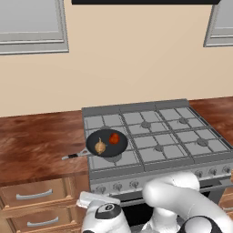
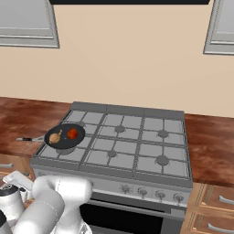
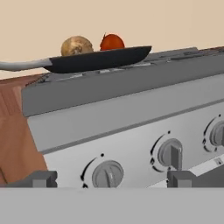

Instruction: Place the pan on the front left burner on the stove. Then place the tomato and the onion in the pan and turn on the front left burner.

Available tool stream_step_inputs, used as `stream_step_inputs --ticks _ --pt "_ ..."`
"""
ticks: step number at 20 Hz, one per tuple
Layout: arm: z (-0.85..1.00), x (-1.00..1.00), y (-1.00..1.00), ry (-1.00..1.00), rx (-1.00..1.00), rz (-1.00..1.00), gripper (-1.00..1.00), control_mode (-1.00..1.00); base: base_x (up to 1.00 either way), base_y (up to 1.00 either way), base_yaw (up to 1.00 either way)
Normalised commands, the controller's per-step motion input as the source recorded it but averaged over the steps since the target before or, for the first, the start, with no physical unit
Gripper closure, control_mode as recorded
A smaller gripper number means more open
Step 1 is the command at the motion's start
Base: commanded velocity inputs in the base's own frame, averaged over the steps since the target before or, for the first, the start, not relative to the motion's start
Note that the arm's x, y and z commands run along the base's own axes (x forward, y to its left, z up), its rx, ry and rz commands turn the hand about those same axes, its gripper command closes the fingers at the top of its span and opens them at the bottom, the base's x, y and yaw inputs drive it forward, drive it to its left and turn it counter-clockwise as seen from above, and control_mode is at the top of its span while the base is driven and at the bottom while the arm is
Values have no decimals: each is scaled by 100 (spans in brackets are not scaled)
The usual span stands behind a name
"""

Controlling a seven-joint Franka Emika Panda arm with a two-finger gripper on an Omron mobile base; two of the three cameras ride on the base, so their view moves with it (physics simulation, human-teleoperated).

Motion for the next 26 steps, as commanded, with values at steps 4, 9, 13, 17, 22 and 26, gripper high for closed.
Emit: stream_step_inputs --ticks 4,9,13,17,22,26 --pt "-31 4 21 -4 -3 -5 -100 -100 0 0 0" --pt "-11 0 2 -8 -4 -7 -100 -100 0 0 0" --pt "0 0 0 -11 -2 -8 -100 -100 0 0 0" --pt "0 0 -9 -12 0 -6 -100 -100 0 0 0" --pt "0 0 -19 -5 0 -1 -100 -100 0 0 0" --pt "0 0 -19 0 0 0 -100 -100 0 0 0"
